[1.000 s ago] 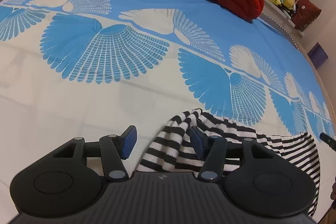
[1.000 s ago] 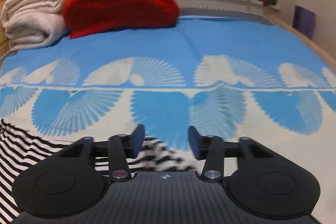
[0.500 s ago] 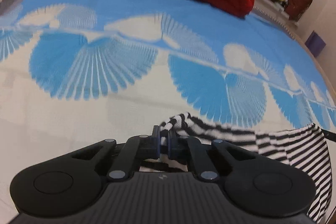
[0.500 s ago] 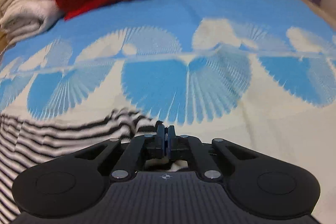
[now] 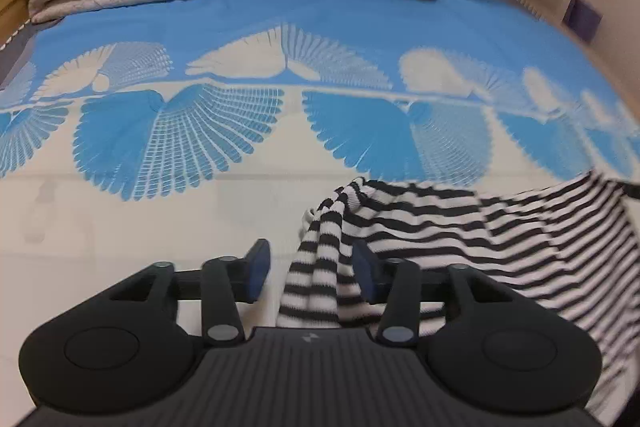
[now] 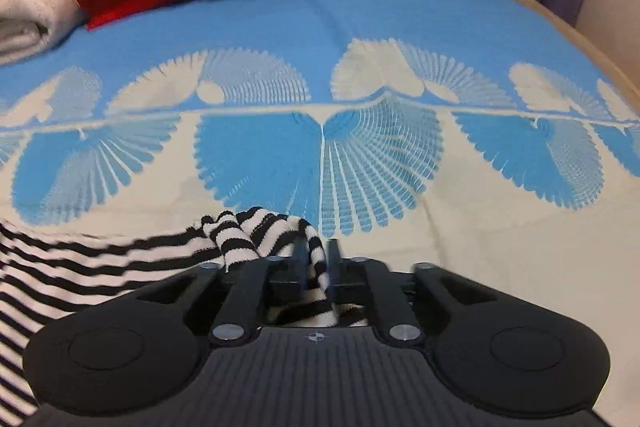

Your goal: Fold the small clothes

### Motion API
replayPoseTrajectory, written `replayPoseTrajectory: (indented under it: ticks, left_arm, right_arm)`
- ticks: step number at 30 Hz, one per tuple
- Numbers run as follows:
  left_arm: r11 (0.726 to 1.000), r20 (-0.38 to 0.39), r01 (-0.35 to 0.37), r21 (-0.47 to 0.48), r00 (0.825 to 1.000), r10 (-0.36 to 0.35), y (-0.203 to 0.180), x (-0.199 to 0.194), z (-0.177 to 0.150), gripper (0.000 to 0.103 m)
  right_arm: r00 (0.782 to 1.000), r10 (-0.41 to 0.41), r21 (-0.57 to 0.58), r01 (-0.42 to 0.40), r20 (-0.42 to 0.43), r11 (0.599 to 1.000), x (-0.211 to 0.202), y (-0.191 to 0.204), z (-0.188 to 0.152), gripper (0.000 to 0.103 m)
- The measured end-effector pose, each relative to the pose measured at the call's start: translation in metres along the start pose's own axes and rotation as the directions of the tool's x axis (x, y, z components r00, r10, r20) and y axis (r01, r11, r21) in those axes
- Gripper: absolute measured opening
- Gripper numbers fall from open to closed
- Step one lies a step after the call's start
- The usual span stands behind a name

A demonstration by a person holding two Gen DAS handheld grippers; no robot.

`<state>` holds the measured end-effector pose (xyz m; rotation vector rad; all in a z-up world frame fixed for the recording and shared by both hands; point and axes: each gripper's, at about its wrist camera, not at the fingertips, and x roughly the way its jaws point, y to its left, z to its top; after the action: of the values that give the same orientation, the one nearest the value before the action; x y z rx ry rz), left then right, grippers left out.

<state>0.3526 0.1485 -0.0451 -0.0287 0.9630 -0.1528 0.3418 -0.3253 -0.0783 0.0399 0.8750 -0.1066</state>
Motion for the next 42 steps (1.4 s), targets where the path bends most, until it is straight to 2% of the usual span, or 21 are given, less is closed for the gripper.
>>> replayPoseTrajectory:
  ticks: [2,5,8,12,14,16,18,20,23,26,30,31,32,34,35,38,39,40,42]
  left_arm:
    - [1.0,-0.005,0.024,-0.017,1.0,-0.024,0.005,-0.017,-0.009,0.052]
    - [0.997,-0.034,0.049,-0.06,0.998,-0.051,0.013,-0.037,-0.025,0.052]
    - [0.99,-0.083,0.042,-0.137,0.995,-0.054,0.025,-0.059,-0.04,0.052]
    - [0.977,-0.057,0.065,-0.203,0.995,-0.078,0.034,-0.098,-0.067,0.052]
    - [0.971,-0.065,0.077,-0.226,0.994,-0.094,0.033,-0.104,-0.086,0.051]
    - [0.971,-0.072,0.076,-0.228,0.993,-0.095,0.029,-0.098,-0.106,0.05]
    - [0.959,-0.15,0.057,-0.276,0.984,-0.102,0.03,-0.083,-0.124,0.045]
    - [0.954,-0.155,0.056,-0.295,0.982,-0.106,0.029,-0.076,-0.126,0.045]
    - [0.963,-0.189,0.058,-0.264,0.976,-0.11,0.027,-0.06,-0.123,0.046]
    - [0.961,-0.248,0.013,-0.275,0.965,-0.084,0.031,-0.043,-0.128,0.046]
    - [0.968,-0.27,0.028,-0.249,0.958,-0.098,0.026,-0.032,-0.131,0.045]
    - [0.976,-0.281,0.019,-0.216,0.956,-0.08,0.022,-0.029,-0.133,0.043]
    - [0.982,-0.287,0.018,-0.188,0.955,-0.073,0.02,-0.028,-0.133,0.028]
    - [0.99,-0.286,0.028,-0.136,0.956,-0.066,0.014,-0.027,-0.134,0.005]
    - [0.991,-0.267,0.023,-0.13,0.962,-0.058,0.014,-0.031,-0.133,0.004]
    - [0.96,-0.148,0.038,-0.278,0.986,-0.082,0.038,-0.058,-0.128,0.002]
    - [0.956,-0.115,0.033,-0.293,0.991,-0.069,0.044,-0.068,-0.127,0.002]
    - [0.958,-0.098,0.02,-0.287,0.994,-0.05,0.047,-0.076,-0.128,0.002]
    - [0.965,-0.127,-0.017,-0.262,0.992,-0.017,0.05,-0.081,-0.132,0.0]
  right_arm:
    - [1.0,0.023,0.019,-0.023,0.013,1.0,-0.015,-0.007,-0.004,0.041]
    - [0.998,0.064,0.006,-0.064,-0.018,0.998,-0.035,-0.017,-0.02,0.042]
    - [0.995,0.08,0.064,-0.076,-0.063,0.995,-0.056,-0.036,-0.035,0.042]
    - [0.989,0.127,0.151,-0.115,-0.072,0.982,-0.1,-0.061,-0.055,0.042]
    - [0.986,0.155,0.168,-0.142,-0.065,0.975,-0.119,-0.068,-0.069,0.047]
    - [0.985,0.157,0.199,-0.14,-0.069,0.97,-0.127,-0.073,-0.085,0.049]
    - [0.98,0.162,0.244,-0.13,-0.115,0.961,-0.122,-0.077,-0.097,0.049]
    - [0.975,0.168,0.277,-0.123,-0.147,0.953,-0.116,-0.078,-0.103,0.048]
    - [0.969,0.152,0.24,-0.103,-0.194,0.965,-0.104,-0.072,-0.109,0.048]
    - [0.959,0.119,0.196,-0.069,-0.259,0.978,-0.091,-0.068,-0.115,0.048]
    - [0.953,0.097,0.144,-0.057,-0.288,0.988,-0.084,-0.064,-0.12,0.048]
    - [0.951,0.094,0.133,-0.057,-0.295,0.989,-0.081,-0.062,-0.121,0.046]
    - [0.949,0.101,0.125,-0.066,-0.297,0.99,-0.08,-0.062,-0.122,0.034]
    - [0.949,0.121,0.114,-0.091,-0.293,0.989,-0.081,-0.06,-0.122,0.018]
    - [0.951,0.123,0.11,-0.096,-0.282,0.989,-0.084,-0.06,-0.121,0.01]
    - [0.968,0.153,0.174,-0.119,-0.2,0.978,-0.099,-0.071,-0.111,0.007]
    - [0.974,0.169,0.208,-0.136,-0.152,0.969,-0.109,-0.077,-0.107,0.006]
    - [0.976,0.188,0.233,-0.159,-0.108,0.959,-0.119,-0.083,-0.104,0.006]
    - [0.978,0.188,0.243,-0.162,-0.087,0.956,-0.13,-0.091,-0.104,0.006]
